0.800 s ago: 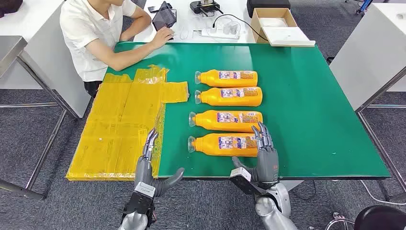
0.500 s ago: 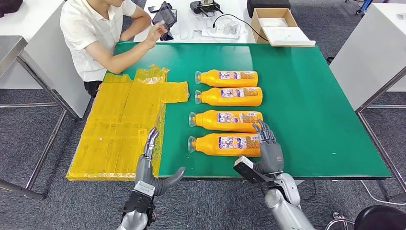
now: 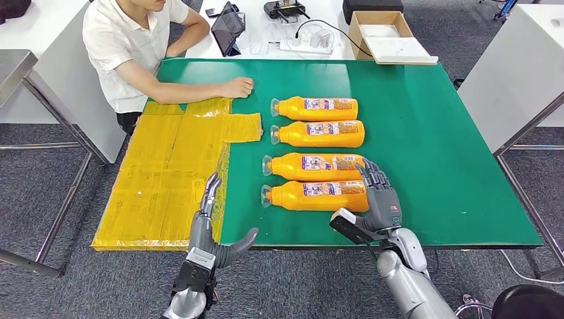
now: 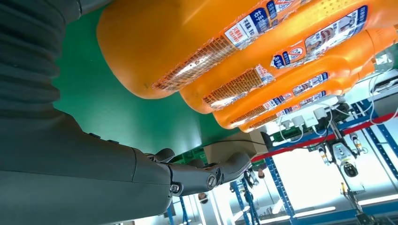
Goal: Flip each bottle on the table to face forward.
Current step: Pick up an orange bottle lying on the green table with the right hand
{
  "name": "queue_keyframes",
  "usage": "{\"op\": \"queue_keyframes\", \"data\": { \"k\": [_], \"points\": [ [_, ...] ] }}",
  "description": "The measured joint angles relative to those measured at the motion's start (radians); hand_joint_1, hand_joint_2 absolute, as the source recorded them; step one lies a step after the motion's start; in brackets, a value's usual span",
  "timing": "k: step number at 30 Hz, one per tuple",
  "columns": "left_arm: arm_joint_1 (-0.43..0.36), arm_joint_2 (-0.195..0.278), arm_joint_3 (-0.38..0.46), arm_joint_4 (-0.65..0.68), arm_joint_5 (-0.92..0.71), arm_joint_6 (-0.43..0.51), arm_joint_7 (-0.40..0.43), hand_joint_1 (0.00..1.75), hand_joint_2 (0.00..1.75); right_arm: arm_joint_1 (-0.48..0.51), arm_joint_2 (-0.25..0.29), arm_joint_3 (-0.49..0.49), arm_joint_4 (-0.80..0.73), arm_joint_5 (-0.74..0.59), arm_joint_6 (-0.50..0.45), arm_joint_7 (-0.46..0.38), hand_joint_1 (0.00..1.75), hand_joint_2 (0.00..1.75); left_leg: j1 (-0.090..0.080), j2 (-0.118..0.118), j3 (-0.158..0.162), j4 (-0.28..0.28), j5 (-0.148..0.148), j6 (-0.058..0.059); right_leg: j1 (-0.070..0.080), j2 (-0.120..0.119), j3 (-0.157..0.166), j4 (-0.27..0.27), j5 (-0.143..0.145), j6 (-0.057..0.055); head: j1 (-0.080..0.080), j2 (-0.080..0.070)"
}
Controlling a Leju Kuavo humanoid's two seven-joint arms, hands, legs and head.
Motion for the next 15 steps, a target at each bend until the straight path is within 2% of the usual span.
{"op": "queue_keyframes", "data": {
  "k": [6, 15],
  "points": [
    [-0.002, -0.002, 0.000, 0.000, 0.002, 0.000, 0.000, 0.00, 1.75, -0.011, -0.003, 0.002, 0.012, 0.014, 0.013, 0.001, 0.00, 1.75, 0.000, 0.000, 0.000, 0.000, 0.000, 0.000, 0.000, 0.000, 0.000, 0.000, 0.000, 0.000, 0.000, 0.000],
    [-0.009, -0.003, 0.000, 0.000, 0.008, -0.008, 0.000, 0.00, 1.75, -0.030, -0.013, 0.035, 0.043, 0.041, 0.094, 0.029, 0.00, 1.75, 0.000, 0.000, 0.000, 0.000, 0.000, 0.000, 0.000, 0.000, 0.000, 0.000, 0.000, 0.000, 0.000, 0.000]
  ]
}}
